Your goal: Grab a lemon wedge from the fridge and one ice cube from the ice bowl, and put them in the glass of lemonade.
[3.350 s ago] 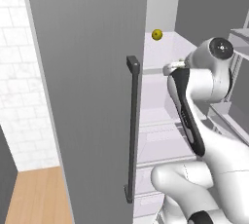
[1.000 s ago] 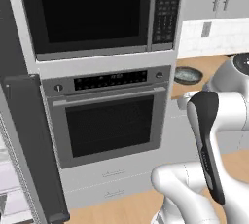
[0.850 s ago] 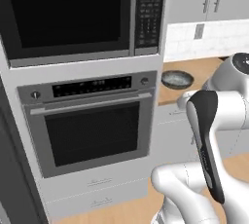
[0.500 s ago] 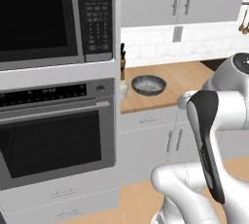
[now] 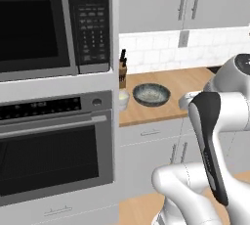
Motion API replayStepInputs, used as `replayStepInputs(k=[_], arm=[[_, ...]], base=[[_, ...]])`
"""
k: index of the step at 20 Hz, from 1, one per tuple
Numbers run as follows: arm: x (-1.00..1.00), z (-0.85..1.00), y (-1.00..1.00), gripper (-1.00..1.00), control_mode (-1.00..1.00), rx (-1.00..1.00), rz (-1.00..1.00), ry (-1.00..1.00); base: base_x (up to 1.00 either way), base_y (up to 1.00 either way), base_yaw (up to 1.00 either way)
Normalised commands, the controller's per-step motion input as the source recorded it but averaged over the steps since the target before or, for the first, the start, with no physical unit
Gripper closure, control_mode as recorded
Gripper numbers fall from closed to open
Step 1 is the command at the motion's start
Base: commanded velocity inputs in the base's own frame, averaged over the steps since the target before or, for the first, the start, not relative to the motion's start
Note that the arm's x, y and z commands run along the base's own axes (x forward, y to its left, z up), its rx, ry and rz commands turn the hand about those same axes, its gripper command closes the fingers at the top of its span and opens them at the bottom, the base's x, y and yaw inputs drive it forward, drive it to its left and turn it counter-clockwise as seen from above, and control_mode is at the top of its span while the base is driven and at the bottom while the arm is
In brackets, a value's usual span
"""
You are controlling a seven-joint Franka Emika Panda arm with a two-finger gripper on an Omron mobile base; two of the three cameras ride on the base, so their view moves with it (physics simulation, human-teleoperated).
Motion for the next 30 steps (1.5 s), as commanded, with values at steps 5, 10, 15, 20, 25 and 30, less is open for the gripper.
replayStepInputs(k=[5, 10, 15, 20, 25, 30], arm=[[0.0, 0.0, 0.0, 1.0, 1.0, 0.0, 0.0, 0.0], [0.0, 0.0, 0.0, 1.0, 1.0, 0.0, 0.0, 0.0], [0.0, 0.0, 0.0, 1.0, 1.0, 0.0, 0.0, 0.0], [0.0, 0.0, 0.0, 1.0, 1.0, 0.0, 0.0, 0.0], [0.0, 0.0, 0.0, 1.0, 1.0, 0.0, 0.0, 0.0], [0.0, 0.0, 0.0, 1.0, 1.0, 0.0, 0.0, 0.0]], base=[[0.07, -0.76, 0.02], [0.44, 0.15, 0.0], [0.04, 0.8, 0.0], [0.2, -0.01, 0.01], [0.28, -0.72, 0.08], [0.76, -0.07, 0.0]])
